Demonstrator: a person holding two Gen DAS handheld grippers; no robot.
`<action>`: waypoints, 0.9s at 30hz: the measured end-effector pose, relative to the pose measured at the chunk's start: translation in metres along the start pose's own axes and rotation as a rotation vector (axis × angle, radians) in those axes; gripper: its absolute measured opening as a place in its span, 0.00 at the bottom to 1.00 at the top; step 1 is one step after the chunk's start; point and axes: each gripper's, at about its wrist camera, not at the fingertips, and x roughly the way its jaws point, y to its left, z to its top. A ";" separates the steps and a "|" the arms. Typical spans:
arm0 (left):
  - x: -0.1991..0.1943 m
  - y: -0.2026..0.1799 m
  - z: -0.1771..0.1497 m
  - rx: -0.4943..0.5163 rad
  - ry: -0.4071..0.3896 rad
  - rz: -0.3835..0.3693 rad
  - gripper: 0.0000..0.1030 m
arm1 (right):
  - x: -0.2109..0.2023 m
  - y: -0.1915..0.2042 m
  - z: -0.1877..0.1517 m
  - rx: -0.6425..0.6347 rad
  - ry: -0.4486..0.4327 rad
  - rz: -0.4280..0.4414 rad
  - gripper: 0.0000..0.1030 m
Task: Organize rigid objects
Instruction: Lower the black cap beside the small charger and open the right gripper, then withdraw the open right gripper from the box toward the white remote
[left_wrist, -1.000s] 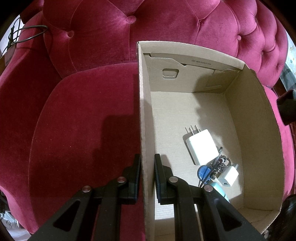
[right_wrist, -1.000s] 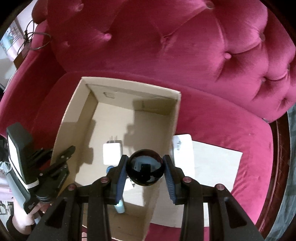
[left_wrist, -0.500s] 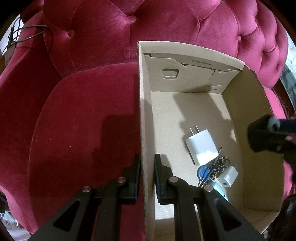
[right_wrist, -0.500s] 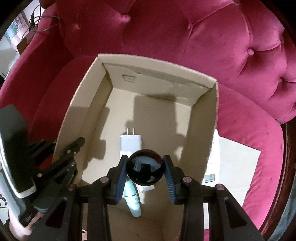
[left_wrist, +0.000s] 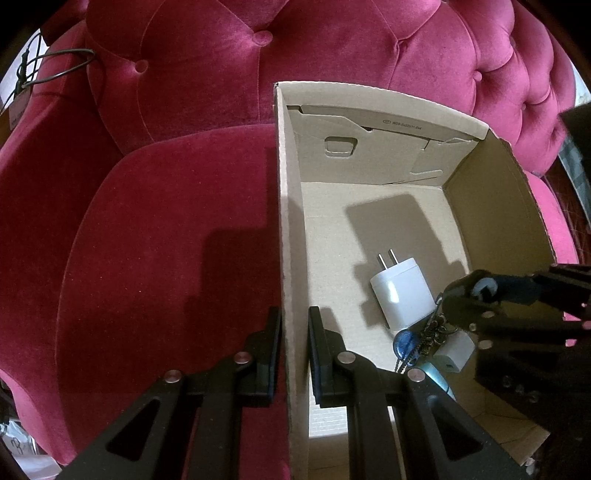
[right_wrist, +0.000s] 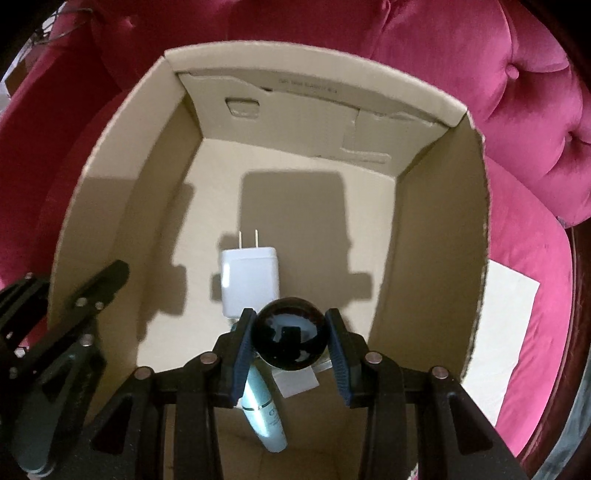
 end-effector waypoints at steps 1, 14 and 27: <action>0.000 -0.001 0.000 0.000 0.000 0.000 0.14 | 0.003 0.000 0.000 -0.001 0.006 -0.003 0.39; 0.000 0.000 -0.001 0.001 -0.001 0.000 0.14 | 0.004 -0.003 0.000 -0.006 0.005 0.015 0.42; 0.000 0.004 0.002 0.002 0.001 0.001 0.14 | -0.019 -0.013 -0.001 -0.004 -0.038 0.014 0.49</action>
